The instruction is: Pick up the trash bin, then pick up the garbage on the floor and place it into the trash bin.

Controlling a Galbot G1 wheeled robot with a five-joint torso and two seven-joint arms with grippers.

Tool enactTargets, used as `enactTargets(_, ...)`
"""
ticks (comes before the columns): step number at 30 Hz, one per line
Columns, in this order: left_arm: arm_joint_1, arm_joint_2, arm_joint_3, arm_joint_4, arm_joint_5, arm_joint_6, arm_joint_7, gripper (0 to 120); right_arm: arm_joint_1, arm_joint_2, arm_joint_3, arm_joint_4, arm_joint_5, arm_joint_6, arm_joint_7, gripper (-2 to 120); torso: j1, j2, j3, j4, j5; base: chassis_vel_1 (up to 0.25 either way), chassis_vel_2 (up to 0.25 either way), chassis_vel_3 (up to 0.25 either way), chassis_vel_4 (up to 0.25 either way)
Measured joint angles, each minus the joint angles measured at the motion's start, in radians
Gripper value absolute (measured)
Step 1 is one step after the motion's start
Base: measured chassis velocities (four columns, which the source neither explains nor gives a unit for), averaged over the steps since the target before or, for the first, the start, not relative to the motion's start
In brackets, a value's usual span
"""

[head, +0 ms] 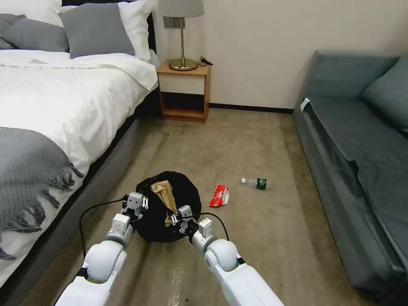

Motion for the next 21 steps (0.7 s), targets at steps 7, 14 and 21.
enactTargets(7, 0.004, 0.002, -0.019, 0.001, -0.005, -0.004, -0.001, 4, 0.001, -0.002, 0.002, 0.002, -0.006, -0.005, 0.005, 46, 0.000, 0.000, 0.000, 0.0000, 0.0000, 0.000, 0.000, 0.000, 0.000)
enactTargets(14, 0.028, 0.003, -0.050, 0.004, -0.013, -0.015, 0.002, 4, -0.016, -0.003, 0.037, 0.028, 0.030, 0.023, 0.008, 76, 0.000, 0.000, 0.000, 0.0000, 0.0000, 0.000, 0.000, 0.000, 0.000)
enactTargets(21, 0.034, -0.001, -0.072, 0.020, -0.033, -0.017, 0.003, 4, -0.031, 0.001, 0.084, 0.054, 0.102, 0.036, 0.016, 97, 0.000, 0.000, 0.000, 0.0000, 0.0000, 0.000, 0.000, 0.000, 0.000)
